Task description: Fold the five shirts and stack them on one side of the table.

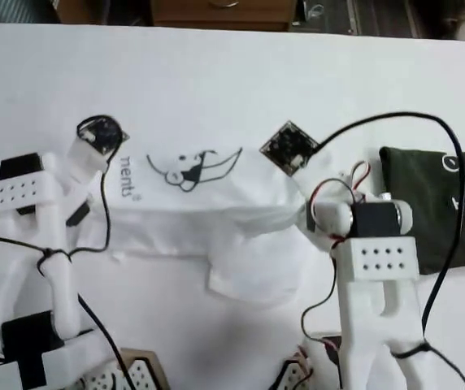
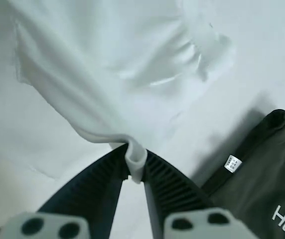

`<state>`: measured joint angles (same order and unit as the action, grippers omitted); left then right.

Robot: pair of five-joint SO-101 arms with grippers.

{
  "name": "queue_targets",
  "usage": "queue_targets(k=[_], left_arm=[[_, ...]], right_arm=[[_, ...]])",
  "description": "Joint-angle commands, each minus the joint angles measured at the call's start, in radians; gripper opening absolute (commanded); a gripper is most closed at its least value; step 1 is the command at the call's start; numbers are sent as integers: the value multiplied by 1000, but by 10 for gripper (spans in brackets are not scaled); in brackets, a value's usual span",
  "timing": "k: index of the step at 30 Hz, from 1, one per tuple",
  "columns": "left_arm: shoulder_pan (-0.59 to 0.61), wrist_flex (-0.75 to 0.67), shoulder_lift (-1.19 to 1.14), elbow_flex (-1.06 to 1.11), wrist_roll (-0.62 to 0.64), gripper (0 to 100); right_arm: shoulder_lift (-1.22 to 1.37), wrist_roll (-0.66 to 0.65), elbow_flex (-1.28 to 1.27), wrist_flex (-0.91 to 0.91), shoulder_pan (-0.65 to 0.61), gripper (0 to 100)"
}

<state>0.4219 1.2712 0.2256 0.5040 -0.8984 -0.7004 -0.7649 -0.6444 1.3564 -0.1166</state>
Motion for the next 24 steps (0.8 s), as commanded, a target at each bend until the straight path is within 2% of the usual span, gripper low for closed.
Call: queue_targets(k=[1, 8, 14, 24], left_arm=[[11, -2, 54, -2, -11, 21], [-44, -9, 46, 50, -18, 21], [-80, -87, 48, 148, -18, 21], [-75, -46, 52, 156, -57, 21]], right_arm=[[-85, -8, -44, -4, -2, 21], [-163, -29, -201, -10, -2, 21], [-220, -29, -288, -38, -2, 21], [-360, -28, -305, 39, -2, 21]])
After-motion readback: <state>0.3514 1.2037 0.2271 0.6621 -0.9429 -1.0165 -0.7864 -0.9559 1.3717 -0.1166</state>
